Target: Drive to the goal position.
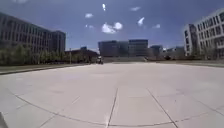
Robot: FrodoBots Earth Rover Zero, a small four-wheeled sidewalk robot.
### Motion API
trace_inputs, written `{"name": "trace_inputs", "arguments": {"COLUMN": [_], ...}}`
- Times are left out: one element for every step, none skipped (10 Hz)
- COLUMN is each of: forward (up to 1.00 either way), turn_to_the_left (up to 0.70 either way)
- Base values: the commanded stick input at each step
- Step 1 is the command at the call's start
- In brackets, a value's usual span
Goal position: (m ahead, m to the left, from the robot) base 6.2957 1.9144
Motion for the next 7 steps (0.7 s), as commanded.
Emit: {"name": "trace_inputs", "arguments": {"forward": [0.5,0.5,0.5,0.5,0.5,0.5,0.5], "turn_to_the_left": [0.0,0.0,0.0,0.0,0.0,0.0,0.0]}}
